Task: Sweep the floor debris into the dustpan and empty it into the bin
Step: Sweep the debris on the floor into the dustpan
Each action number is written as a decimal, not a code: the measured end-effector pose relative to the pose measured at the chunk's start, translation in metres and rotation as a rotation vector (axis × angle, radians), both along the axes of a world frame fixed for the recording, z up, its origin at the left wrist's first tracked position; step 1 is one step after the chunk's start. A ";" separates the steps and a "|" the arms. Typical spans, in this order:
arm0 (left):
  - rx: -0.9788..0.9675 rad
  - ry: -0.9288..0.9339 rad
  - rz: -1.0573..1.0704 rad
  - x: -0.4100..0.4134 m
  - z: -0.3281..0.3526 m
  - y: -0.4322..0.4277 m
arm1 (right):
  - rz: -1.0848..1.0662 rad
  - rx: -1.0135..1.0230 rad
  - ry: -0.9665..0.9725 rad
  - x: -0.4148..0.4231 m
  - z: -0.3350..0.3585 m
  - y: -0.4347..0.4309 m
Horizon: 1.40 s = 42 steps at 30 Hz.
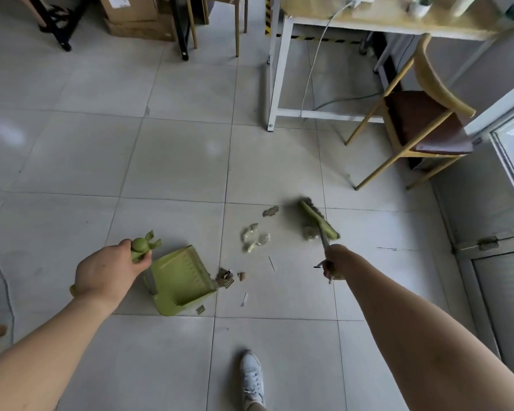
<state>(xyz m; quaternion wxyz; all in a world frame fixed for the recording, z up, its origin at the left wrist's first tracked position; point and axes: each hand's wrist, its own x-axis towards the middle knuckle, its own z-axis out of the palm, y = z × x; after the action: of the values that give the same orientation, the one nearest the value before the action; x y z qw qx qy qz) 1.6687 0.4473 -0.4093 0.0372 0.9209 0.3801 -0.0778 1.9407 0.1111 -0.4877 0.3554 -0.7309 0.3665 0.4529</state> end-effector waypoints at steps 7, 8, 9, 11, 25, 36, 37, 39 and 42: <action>0.047 0.037 -0.011 0.003 -0.003 -0.001 | -0.014 0.167 0.048 -0.006 0.000 0.069; 0.054 0.039 -0.014 0.000 -0.002 0.001 | -0.012 0.182 0.054 -0.008 0.001 0.080; 0.062 0.045 -0.025 -0.003 -0.001 0.004 | 0.003 0.187 0.066 -0.010 0.001 0.091; 0.077 0.062 -0.054 -0.010 -0.001 0.010 | 0.051 0.182 0.090 -0.019 -0.002 0.109; 0.066 0.031 -0.150 -0.078 0.001 0.049 | 0.230 0.026 0.163 -0.187 -0.022 0.122; 0.084 -0.044 -0.286 -0.172 0.011 0.079 | 0.120 0.052 0.223 -0.343 -0.027 0.157; 0.084 -0.052 -0.283 -0.181 0.011 0.083 | 0.099 0.054 0.230 -0.356 -0.025 0.159; 0.084 -0.058 -0.274 -0.198 0.011 0.088 | 0.103 0.056 0.221 -0.381 -0.022 0.163; 0.085 -0.043 -0.267 -0.221 0.011 0.091 | 0.120 0.059 0.181 -0.404 -0.008 0.162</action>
<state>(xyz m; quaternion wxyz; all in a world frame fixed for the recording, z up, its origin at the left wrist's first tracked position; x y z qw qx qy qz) 1.4481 0.5386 -0.3981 -0.0045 0.9654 0.2565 -0.0463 1.5364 0.2729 -0.4958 0.3144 -0.6970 0.3391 0.5480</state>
